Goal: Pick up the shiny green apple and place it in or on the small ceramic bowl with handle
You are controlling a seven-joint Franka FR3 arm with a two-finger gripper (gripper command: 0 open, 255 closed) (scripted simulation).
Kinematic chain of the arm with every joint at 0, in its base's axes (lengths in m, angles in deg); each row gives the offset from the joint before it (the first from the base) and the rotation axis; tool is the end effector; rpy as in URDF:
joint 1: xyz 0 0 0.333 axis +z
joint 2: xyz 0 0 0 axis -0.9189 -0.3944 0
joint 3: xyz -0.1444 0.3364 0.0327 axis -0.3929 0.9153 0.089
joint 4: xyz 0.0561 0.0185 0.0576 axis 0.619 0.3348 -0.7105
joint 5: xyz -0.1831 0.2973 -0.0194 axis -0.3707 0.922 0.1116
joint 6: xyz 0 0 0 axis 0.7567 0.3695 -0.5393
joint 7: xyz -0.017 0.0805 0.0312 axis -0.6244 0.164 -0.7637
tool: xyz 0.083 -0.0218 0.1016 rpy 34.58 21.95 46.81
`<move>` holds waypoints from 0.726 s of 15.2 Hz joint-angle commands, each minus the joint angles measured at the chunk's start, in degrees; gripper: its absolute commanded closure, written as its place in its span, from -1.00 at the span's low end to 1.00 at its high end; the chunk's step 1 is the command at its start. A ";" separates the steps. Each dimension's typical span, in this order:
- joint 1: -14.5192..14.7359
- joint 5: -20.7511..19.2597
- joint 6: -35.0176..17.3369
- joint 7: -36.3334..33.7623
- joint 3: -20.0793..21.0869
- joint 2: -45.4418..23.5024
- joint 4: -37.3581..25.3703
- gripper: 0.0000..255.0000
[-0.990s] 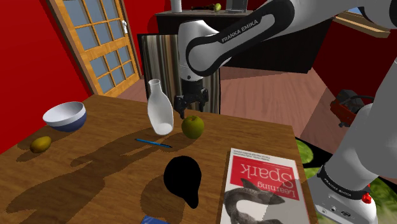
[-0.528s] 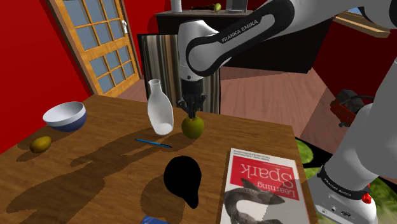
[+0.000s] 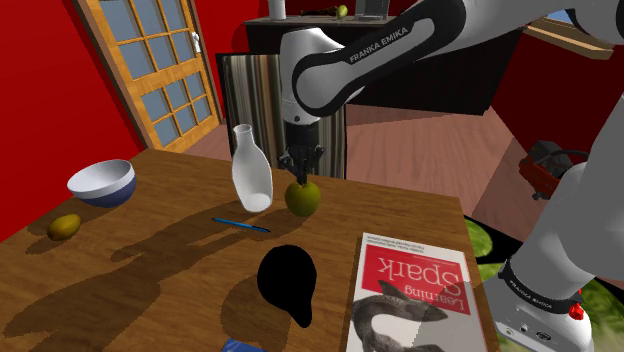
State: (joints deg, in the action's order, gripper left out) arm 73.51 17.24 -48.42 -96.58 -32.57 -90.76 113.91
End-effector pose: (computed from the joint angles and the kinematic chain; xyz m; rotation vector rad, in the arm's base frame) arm 0.5067 0.1833 0.4501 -3.0486 0.2820 0.0648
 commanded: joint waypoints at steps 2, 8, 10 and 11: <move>-0.05 0.09 2.01 -0.05 -0.01 0.71 -1.33 1.00; -0.14 0.28 6.39 -0.18 -0.04 2.20 -4.25 1.00; -0.17 0.33 7.87 -0.24 -0.05 2.60 -5.32 1.00; -0.18 0.35 8.60 -0.27 -0.06 2.79 -5.88 1.00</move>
State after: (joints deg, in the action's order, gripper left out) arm 73.38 17.52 -40.49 -96.91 -32.59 -88.37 108.29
